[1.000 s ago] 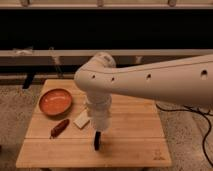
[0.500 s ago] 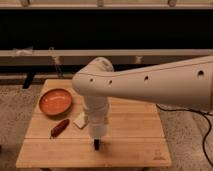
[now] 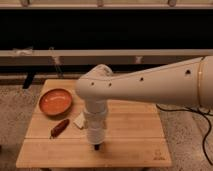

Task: Place the ceramic cup over the eraser

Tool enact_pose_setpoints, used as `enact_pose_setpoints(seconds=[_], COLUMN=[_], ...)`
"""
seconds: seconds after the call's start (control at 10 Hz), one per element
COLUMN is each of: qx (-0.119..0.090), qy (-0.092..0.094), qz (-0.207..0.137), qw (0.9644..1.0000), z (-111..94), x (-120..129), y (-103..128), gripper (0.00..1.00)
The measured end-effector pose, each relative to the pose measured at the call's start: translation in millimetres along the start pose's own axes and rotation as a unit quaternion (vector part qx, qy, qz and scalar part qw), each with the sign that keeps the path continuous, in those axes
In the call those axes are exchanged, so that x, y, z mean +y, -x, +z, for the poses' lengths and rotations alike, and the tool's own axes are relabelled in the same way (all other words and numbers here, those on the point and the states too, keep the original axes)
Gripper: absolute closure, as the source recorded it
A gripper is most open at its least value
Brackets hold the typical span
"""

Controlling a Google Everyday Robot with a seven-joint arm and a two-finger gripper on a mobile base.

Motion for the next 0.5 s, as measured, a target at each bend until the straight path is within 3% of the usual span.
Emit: enact_pose_setpoints(seconds=[0.2, 0.5], qx=[0.007, 0.025], qy=[-0.004, -0.035], qz=[0.001, 0.022], qw=[1.0000, 0.9989], z=[14.3, 49.2], x=[-0.7, -10.1], y=[1.3, 3.4], gripper=[0.91, 0.61])
